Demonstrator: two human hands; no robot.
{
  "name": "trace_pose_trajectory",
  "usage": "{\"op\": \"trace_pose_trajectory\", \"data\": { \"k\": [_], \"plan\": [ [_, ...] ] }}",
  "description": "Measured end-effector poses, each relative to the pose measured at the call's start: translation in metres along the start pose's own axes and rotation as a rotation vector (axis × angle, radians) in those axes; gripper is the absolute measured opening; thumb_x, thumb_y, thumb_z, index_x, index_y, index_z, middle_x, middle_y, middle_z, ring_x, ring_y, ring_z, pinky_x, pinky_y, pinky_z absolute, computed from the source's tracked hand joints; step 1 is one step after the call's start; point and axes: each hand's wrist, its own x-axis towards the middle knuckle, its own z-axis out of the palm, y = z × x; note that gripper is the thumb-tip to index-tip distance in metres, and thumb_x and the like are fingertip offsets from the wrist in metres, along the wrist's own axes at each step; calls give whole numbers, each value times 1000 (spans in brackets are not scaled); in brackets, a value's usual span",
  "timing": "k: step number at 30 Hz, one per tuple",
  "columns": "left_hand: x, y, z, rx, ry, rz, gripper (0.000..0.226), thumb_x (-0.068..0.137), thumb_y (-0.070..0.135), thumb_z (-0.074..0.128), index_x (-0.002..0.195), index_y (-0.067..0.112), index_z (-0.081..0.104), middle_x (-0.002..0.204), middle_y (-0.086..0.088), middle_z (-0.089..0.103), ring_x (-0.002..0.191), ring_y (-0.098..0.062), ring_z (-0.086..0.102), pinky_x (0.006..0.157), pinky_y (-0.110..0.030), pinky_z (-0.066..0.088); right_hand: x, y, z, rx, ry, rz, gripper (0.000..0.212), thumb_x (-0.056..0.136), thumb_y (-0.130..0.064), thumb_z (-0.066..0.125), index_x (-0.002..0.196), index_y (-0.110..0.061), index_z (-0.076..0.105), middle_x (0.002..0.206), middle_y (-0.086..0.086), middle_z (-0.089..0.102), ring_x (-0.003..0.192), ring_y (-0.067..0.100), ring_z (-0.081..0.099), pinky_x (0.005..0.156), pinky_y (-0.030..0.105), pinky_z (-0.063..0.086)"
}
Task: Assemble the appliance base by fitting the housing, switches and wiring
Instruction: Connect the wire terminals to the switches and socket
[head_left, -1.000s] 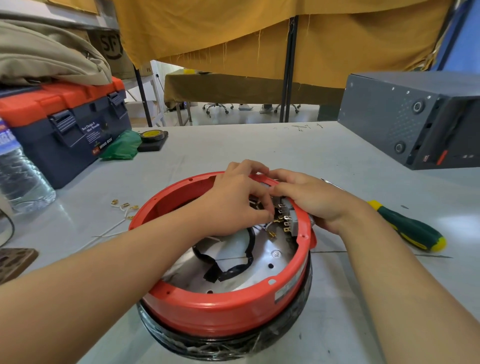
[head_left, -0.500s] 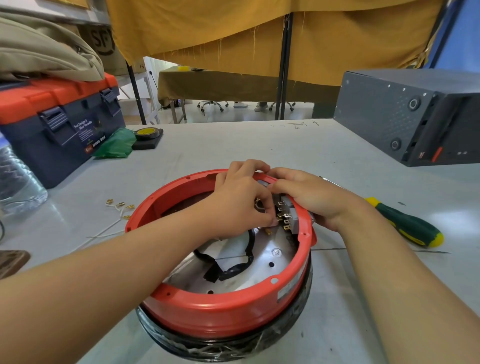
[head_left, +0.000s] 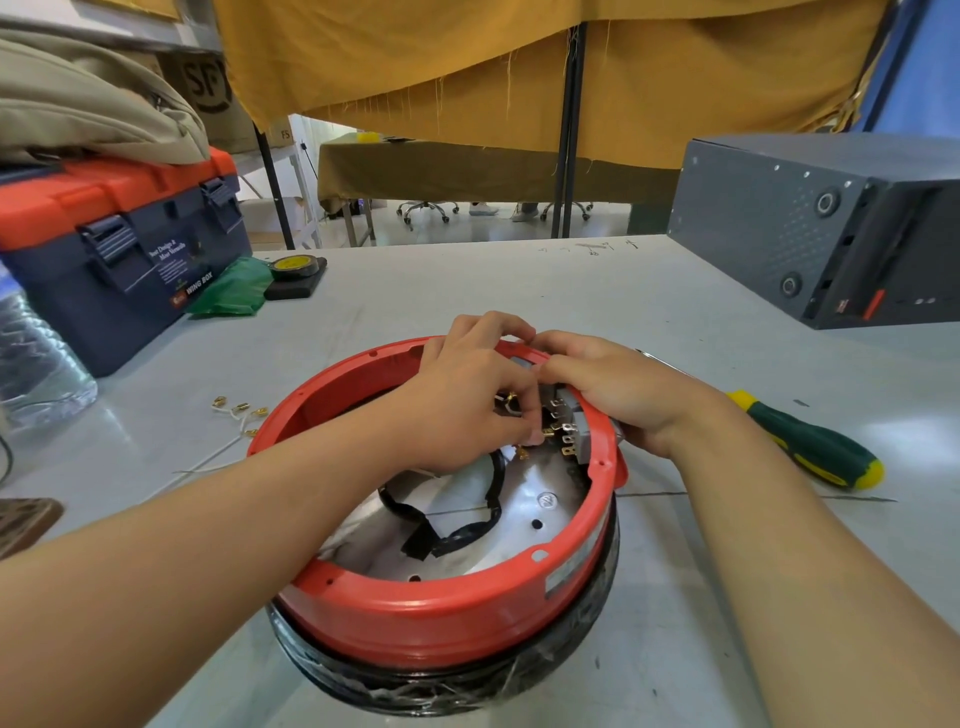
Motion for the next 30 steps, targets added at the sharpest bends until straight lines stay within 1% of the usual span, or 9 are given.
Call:
{"op": "trace_pose_trajectory", "data": {
  "k": [12,14,16,17,20,22,26,28,30],
  "plan": [
    [0,1,2,72,18,9,5,83,29,66,80,24,66,137,10,30,125,-15,23,93,-28,17,0,-1,1,8,-7,1,27,92,-10,50,114,-22,61,103,12,72,97,30,68,93,48,52],
    [-1,1,2,81,20,18,5,84,27,65,82,23,65,137,10,30,124,-15,23,93,-28,17,0,-1,0,1,-8,-10,28,93,-11,49,114,-22,62,95,7,74,91,26,70,89,44,53],
    [-1,1,2,84,23,26,3,84,26,64,82,24,64,137,10,30,124,-15,23,93,-27,18,-1,-1,1,-11,-12,-15,28,93,-10,48,114,-23,62,79,-1,73,78,18,70,80,37,55],
    [-2,1,2,83,23,27,3,84,25,63,82,24,63,137,10,30,123,-14,23,93,-27,18,-1,-1,1,-11,-14,-13,28,93,-10,48,114,-23,62,79,0,73,77,18,70,78,37,56],
    [-2,2,3,87,20,27,4,84,27,64,83,23,62,138,9,29,123,-14,23,94,-28,18,0,0,1,0,-10,-10,29,93,-10,47,113,-24,62,94,7,74,88,27,70,85,43,54],
    [-2,2,3,86,24,27,5,85,27,64,83,22,62,138,8,29,124,-15,23,95,-28,17,-1,0,1,-6,-12,-10,28,94,-10,46,111,-25,62,85,3,74,83,24,70,83,41,55],
    [-1,3,5,71,28,28,8,84,27,64,81,21,61,138,7,28,125,-14,21,97,-29,17,-2,-2,1,5,-42,-10,27,95,-11,45,108,-27,62,77,0,73,76,17,71,74,34,58],
    [-1,3,5,53,31,26,9,83,28,65,79,21,61,138,7,28,125,-14,22,95,-26,16,-4,-3,1,15,-63,-18,26,96,-11,43,110,-25,60,60,-8,68,59,6,67,55,22,56],
    [-1,2,5,36,32,25,10,83,28,66,77,21,61,138,8,28,124,-12,21,93,-25,15,-4,-3,0,42,-69,-16,24,97,-11,43,112,-22,58,47,-13,60,45,-1,59,43,13,46]
  ]
}}
